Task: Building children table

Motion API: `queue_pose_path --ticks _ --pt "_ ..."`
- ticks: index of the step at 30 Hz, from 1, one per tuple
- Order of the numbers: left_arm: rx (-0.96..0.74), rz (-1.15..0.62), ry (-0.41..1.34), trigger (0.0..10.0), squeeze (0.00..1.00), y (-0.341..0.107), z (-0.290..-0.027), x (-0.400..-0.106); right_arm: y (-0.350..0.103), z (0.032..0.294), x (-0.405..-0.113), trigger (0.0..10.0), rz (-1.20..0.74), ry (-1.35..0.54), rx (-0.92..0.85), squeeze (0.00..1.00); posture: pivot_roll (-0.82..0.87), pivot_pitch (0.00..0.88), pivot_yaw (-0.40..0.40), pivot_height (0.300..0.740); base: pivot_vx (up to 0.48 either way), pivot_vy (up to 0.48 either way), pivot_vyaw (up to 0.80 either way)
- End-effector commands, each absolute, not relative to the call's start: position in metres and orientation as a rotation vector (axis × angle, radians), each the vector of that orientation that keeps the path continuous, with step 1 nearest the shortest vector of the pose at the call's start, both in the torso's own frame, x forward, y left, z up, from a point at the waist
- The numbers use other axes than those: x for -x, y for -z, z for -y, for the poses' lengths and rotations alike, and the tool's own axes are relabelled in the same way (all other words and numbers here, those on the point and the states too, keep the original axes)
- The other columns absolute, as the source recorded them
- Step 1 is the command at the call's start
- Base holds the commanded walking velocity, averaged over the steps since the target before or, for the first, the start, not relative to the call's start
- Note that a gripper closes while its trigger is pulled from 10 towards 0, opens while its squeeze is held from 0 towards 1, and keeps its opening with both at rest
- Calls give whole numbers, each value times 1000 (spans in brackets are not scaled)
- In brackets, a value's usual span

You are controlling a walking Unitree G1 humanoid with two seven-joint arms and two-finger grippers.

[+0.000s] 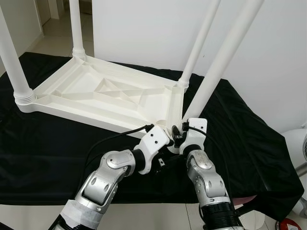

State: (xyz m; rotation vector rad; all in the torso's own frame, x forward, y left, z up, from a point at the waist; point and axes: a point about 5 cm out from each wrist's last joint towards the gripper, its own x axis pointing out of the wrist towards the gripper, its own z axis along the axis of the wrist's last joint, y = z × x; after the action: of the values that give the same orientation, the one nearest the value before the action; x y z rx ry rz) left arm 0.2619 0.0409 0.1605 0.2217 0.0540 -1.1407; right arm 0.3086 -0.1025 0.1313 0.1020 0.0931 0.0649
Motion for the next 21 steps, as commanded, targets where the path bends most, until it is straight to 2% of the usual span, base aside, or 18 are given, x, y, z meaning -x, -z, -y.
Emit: queue_pose_path --ticks 1,4,5,10,16,17,21 --pt "-219 -59 1094 10000 0 -158 -38 -262 -113 101 -302 10000 -181 -60 -71 0 26 0 -178 740 0 0 0" --pt "-220 -59 1091 10000 0 -158 -38 -263 -113 102 -301 10000 -182 -68 -74 0 28 0 -181 740 0 0 0" --pt "-221 -59 1090 10000 0 -158 -39 -263 -115 104 -301 10000 -169 -74 -82 1000 28 0 -181 740 0 0 0" --pt "-224 -60 1093 10000 0 -158 -39 -263 -119 112 -301 10000 -127 -142 -110 1000 26 0 -178 740 0 0 0" --pt "-225 -61 1095 10000 0 -158 -38 -263 -122 126 -304 10000 -71 -234 -40 1000 25 0 -177 740 0 0 0" --pt "-230 -62 1094 10000 0 -157 -39 -263 -123 131 -306 10000 -63 -261 -31 0 27 0 -176 740 0 0 0" --pt "-260 -80 1085 10000 0 -155 -40 -265 -128 143 -313 10000 -30 -368 8 0 30 0 -177 740 0 0 0"
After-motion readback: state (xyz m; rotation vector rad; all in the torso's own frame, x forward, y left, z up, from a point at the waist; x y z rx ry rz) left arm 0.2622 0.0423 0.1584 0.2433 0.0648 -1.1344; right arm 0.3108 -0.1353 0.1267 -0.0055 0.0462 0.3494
